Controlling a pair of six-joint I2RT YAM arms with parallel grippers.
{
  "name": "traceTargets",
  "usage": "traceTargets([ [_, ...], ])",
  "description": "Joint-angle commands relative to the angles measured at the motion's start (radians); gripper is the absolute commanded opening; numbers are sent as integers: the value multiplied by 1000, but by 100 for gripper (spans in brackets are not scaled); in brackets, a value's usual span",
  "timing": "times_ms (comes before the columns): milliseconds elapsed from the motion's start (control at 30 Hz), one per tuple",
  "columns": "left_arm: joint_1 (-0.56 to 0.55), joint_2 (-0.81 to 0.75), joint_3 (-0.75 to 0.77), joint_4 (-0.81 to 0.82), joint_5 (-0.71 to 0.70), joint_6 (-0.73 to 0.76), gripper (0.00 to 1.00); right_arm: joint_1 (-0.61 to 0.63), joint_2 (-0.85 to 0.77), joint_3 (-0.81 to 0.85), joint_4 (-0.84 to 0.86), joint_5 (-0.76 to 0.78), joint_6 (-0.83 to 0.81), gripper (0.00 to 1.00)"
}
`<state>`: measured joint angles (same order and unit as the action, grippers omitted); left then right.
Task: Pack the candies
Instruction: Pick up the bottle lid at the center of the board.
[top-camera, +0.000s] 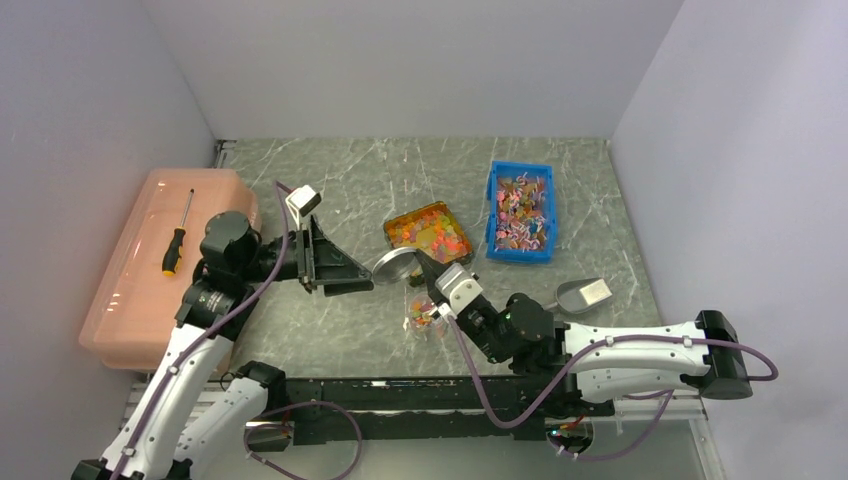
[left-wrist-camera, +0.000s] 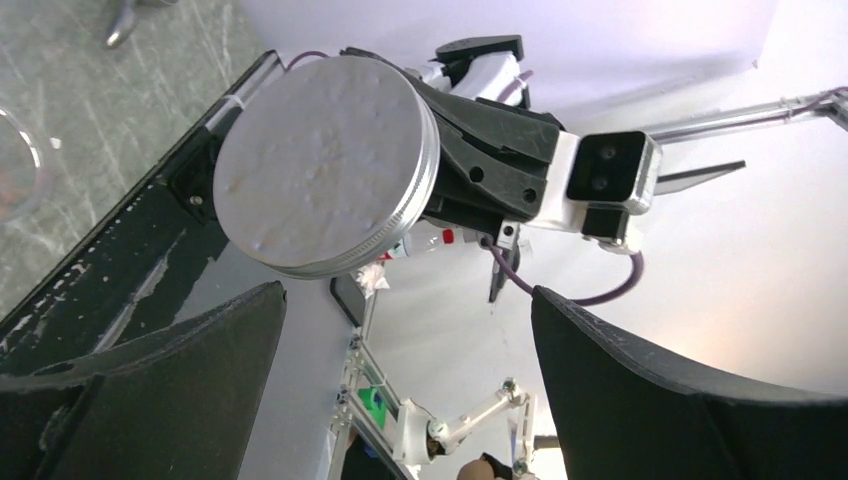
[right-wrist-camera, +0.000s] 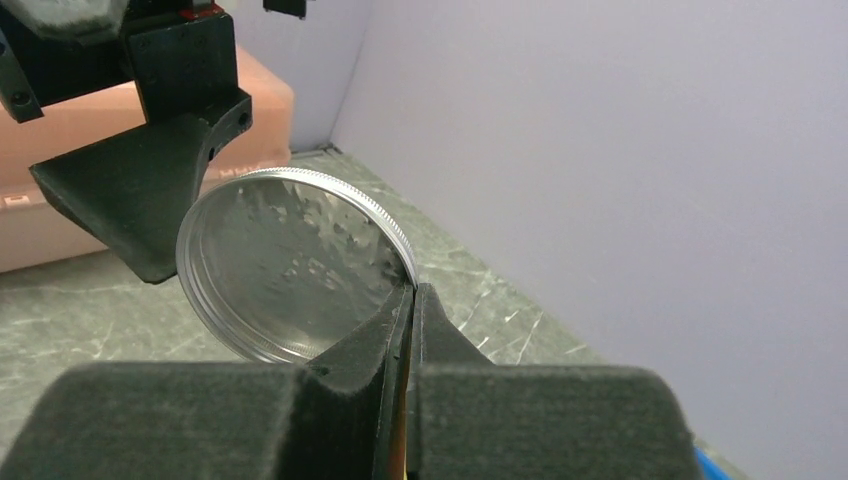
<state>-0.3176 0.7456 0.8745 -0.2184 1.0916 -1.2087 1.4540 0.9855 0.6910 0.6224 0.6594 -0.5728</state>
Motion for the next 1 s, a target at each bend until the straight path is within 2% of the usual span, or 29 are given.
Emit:
traceTargets([
  [0,5,-27,0,92,51,-83,99,5,-7,-3,163,-60,-95,0],
  [133,6,-32,12,47,42,-48,99,5,-15,12,122,-67,-84,0],
  [200,6,-30,35,-18,24,6,99,5,-34,40,24,-63,-51,0],
  [333,6,-15,140,-222,-59,207,99,5,-88,144,-282,-54,101,0],
  [400,6,-1,214,-347,-140,365,100,5,-86,233,-469,-41,206,0],
  [467,6,12,272,-447,-198,457,99,5,-66,334,-652,-21,281,0],
  [733,5,36,286,-465,-247,607,99,-7,132,643,-1071,7,562,0],
  [967,5,32,306,-498,-253,663,99,-47,274,826,-1237,-59,663,0],
])
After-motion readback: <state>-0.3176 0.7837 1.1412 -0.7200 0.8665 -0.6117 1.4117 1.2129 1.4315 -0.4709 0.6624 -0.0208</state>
